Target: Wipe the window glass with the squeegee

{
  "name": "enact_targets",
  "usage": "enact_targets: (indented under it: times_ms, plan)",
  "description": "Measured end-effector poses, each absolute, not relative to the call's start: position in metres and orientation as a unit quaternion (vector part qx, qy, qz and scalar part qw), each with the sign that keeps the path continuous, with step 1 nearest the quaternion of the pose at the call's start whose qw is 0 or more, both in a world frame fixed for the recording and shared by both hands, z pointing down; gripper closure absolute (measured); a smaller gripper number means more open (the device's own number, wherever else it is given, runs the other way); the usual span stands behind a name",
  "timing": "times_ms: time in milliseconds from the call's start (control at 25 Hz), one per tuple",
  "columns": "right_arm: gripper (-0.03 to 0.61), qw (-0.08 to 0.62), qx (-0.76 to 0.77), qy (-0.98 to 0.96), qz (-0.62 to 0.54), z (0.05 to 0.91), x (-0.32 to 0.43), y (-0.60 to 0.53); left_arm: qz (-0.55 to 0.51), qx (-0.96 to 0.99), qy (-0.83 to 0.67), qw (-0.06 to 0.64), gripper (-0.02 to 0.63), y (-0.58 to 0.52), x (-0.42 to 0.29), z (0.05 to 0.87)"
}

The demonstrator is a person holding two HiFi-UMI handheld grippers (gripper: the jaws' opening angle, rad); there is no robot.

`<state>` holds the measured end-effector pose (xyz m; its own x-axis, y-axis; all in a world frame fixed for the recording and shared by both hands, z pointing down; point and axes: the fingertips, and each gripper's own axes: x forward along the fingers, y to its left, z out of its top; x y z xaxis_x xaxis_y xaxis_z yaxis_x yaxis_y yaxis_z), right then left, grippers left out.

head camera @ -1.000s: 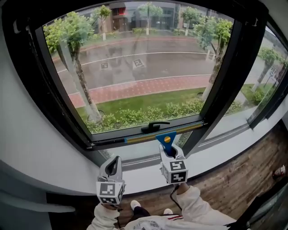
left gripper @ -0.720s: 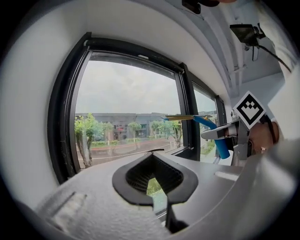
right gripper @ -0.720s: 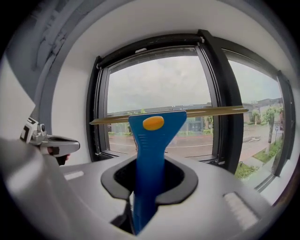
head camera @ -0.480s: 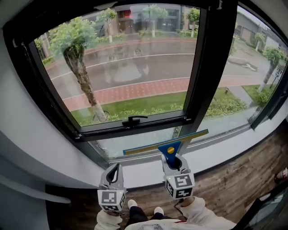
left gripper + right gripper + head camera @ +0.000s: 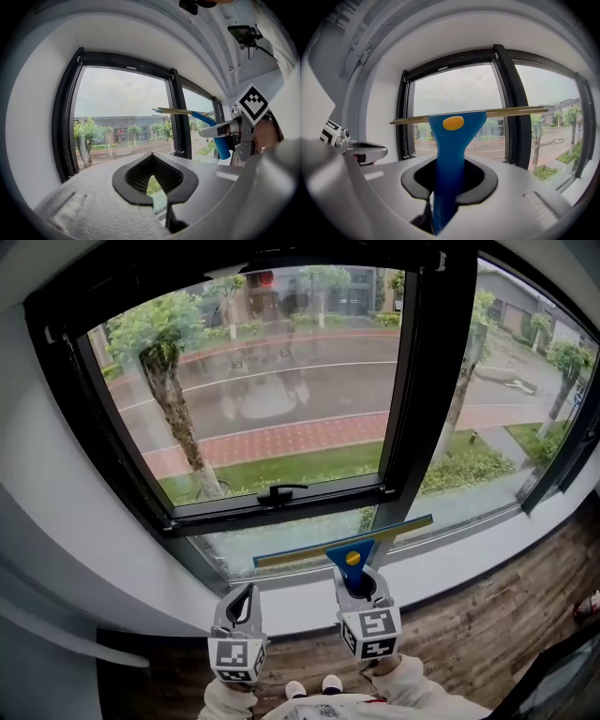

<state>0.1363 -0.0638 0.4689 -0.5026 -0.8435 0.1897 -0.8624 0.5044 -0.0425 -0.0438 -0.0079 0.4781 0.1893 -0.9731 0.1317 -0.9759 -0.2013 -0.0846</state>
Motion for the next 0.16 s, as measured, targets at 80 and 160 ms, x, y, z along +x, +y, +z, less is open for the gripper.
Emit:
enact_targets:
  times_ms: [80,160]
  plan:
    - [0.486,0.07,0.496,-0.863,0.064,0.4666,0.1303,-0.0607,0.081,0.775,-0.626,0.011,0.614,-0.0056,-0.0462,0.4782]
    - [0.486,0.068,0.499,-0.862,0.062,0.4639,0.1239,-0.0575,0.084,0.78,-0.62,0.011,0.614,-0.0034,-0.0491,0.4776]
